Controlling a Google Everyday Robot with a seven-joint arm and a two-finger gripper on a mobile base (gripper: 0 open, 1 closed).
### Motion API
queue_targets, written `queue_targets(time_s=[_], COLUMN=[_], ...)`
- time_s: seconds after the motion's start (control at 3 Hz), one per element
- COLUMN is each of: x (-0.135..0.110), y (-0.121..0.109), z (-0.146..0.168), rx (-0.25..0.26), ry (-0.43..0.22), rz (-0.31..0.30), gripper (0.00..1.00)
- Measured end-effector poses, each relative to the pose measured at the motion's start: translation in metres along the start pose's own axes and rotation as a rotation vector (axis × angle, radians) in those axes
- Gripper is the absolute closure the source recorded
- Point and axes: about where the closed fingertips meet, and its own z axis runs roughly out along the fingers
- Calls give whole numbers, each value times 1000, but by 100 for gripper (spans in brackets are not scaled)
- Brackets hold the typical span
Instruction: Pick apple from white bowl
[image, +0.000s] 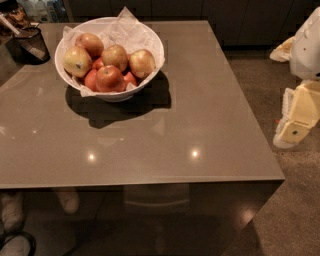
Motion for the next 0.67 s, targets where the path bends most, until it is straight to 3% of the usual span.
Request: queue_targets(time_s=[0.67], x=[-6], y=[-6], z=[0], rx=[-6], ry=[-18], rz=[6], gripper=[0])
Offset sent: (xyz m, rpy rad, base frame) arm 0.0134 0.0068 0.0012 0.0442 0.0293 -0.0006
